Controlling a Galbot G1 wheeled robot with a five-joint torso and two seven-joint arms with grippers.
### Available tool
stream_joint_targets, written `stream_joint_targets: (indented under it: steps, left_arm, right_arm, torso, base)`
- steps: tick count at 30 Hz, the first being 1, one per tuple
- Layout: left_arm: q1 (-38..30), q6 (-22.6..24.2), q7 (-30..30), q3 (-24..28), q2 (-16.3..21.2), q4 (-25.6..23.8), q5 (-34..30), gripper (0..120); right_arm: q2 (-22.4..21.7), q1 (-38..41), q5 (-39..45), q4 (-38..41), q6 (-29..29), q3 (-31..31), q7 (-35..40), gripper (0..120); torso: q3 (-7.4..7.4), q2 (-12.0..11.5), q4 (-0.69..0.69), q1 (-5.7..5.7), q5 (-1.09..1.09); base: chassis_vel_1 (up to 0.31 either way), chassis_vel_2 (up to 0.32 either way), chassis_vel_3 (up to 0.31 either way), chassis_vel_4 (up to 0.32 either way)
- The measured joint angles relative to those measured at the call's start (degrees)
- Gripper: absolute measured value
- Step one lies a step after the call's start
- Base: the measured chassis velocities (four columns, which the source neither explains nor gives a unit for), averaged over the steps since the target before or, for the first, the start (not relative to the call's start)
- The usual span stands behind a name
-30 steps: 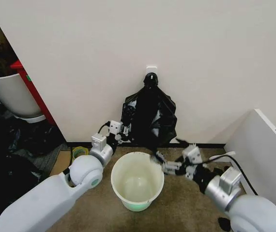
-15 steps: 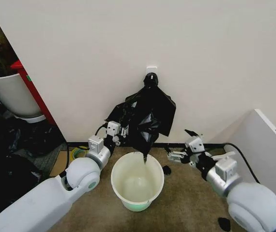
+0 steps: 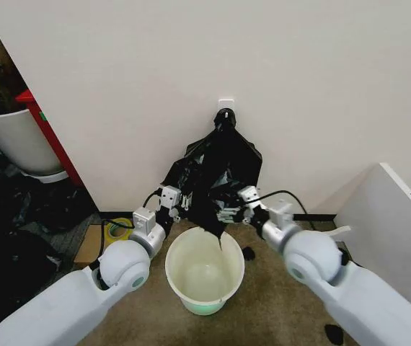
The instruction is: Place the garbage bag over the trash bin.
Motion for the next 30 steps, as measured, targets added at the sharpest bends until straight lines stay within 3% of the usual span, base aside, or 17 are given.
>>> stream_joint_targets:
  steps: [6, 11, 16, 24, 30]
  left_arm:
    - [1.4, 0.1, 0.0, -1.2, 0.0, -0.9, 0.2, 0]
    - [2.6, 0.2, 0.0, -2.2, 0.1, -1.9, 0.3, 0]
    - [3.8, 0.4, 0.1, -2.7, 0.2, -2.7, 0.6, 0]
    - [6.5, 0.4, 0.3, -4.2, 0.5, -3.4, 1.5, 0]
    - [7.1, 0.4, 0.3, -4.7, 0.5, -3.6, 1.6, 0]
  right_arm:
    - [1.9, 3.1, -1.0, -2.7, -2.8, -3.1, 0.3, 89]
    - [3.3, 4.5, -1.3, -4.4, -7.9, -5.1, 3.4, 67]
    - [3.7, 5.2, -3.2, -5.7, -8.6, -5.3, 4.3, 53]
    - [3.5, 6.9, -3.8, -6.9, -9.7, -6.3, 4.3, 19]
    - [3.6, 6.7, -2.9, -6.8, -9.7, -6.2, 4.6, 2]
  torso:
    - [0.00, 0.0, 0.01, 0.00, 0.01]
    - [0.00, 0.0, 0.00, 0.00, 0.01]
    - [0.00, 0.0, 0.00, 0.00, 0.01]
    - [0.00, 0.0, 0.00, -0.01, 0.01]
    - [0.00, 0.0, 0.00, -0.01, 0.01]
  base:
    - [0.000, 0.000, 0.000, 0.000]
    - [0.000, 0.000, 0.000, 0.000]
    - [0.000, 0.000, 0.000, 0.000]
    - [0.000, 0.000, 0.000, 0.000]
    - [0.000, 0.000, 0.000, 0.000]
